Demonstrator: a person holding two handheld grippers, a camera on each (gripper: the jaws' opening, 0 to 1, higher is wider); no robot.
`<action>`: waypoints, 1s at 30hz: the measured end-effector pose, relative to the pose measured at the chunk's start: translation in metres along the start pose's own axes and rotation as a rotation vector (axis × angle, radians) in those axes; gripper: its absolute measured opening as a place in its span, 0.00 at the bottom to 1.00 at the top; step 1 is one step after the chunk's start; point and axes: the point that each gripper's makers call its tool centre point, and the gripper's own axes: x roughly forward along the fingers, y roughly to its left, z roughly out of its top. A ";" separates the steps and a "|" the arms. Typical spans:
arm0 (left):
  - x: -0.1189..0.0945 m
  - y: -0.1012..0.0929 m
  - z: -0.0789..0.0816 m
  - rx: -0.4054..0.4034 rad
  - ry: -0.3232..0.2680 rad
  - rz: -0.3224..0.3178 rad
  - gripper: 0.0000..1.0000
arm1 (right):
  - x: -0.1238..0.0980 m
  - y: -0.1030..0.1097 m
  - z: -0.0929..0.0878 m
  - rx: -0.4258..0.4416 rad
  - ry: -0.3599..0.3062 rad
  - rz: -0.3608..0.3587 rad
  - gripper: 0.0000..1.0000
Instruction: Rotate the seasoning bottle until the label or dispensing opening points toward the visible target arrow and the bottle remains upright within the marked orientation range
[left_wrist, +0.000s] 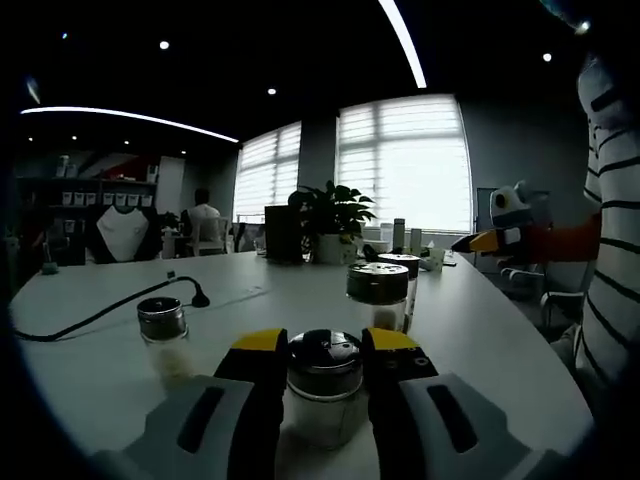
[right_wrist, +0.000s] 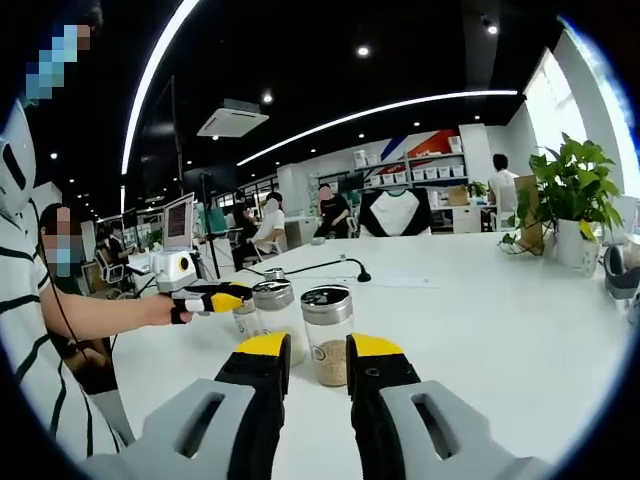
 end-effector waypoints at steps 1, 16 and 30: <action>0.000 0.000 0.000 0.006 0.001 0.002 0.31 | 0.000 0.000 0.000 0.003 -0.001 0.000 0.20; -0.039 -0.001 0.041 -0.003 -0.107 0.097 0.43 | 0.001 -0.002 0.009 -0.114 -0.037 -0.009 0.26; -0.087 -0.007 0.050 0.029 -0.113 0.228 0.59 | 0.008 -0.001 0.017 -0.183 -0.071 -0.028 0.55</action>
